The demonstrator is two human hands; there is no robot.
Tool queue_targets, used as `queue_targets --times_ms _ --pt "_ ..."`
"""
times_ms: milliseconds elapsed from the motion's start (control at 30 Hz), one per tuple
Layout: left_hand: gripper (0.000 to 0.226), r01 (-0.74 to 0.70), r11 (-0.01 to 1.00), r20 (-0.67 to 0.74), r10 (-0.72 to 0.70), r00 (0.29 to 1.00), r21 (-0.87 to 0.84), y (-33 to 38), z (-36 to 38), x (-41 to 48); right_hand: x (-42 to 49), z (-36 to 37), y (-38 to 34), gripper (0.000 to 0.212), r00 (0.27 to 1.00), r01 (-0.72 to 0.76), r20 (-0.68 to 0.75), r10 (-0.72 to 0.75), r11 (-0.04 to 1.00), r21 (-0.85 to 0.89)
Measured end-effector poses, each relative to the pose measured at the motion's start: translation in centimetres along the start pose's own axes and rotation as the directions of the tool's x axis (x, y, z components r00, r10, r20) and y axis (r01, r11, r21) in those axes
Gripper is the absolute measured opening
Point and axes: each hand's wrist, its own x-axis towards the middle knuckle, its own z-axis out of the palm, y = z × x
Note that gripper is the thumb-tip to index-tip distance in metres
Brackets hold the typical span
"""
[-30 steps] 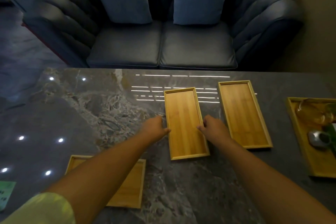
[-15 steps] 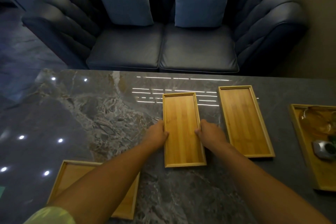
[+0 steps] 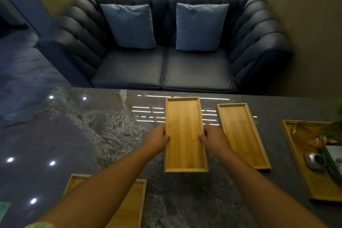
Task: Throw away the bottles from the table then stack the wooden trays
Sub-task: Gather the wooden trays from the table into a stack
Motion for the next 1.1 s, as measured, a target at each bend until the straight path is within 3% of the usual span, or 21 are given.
queue_targets --times_ms 167,300,367,600,767,933,1100 --pt "0.016 0.068 0.994 -0.001 -0.068 0.998 -0.088 1.8 -3.0 -1.3 -1.2 -1.8 -2.3 0.019 0.995 0.024 -0.092 -0.026 1.000 -0.018" --pt "0.031 0.070 0.983 0.024 -0.067 0.997 -0.170 2.5 -5.4 -2.3 -2.2 -3.0 -4.4 0.008 0.993 0.030 -0.116 -0.030 1.000 -0.004" --pt "0.034 0.063 0.978 0.031 -0.058 0.998 -0.201 2.6 -6.8 -2.7 -2.7 -3.5 -5.6 0.014 0.992 0.029 -0.120 -0.029 1.000 0.002" --pt "0.034 -0.013 0.944 0.118 0.055 0.992 -0.329 1.3 -12.5 -3.8 -4.8 -3.0 -10.4 0.007 0.987 0.041 -0.155 -0.029 0.997 0.072" --pt "0.027 0.001 0.906 0.103 0.047 0.994 -0.424 -1.3 -16.3 -4.7 -5.9 -1.3 -14.4 0.006 0.985 0.036 -0.170 -0.021 0.996 0.086" --pt "0.027 0.010 0.817 0.115 0.069 0.991 -0.577 -5.4 -20.1 -5.2 -6.9 1.2 -18.8 0.020 0.976 0.061 -0.212 -0.049 0.997 0.052" --pt "0.015 0.010 0.781 0.109 0.074 0.991 -0.624 -9.0 -23.3 -5.3 -8.1 4.0 -22.5 0.020 0.969 0.109 -0.229 -0.096 0.993 0.045"
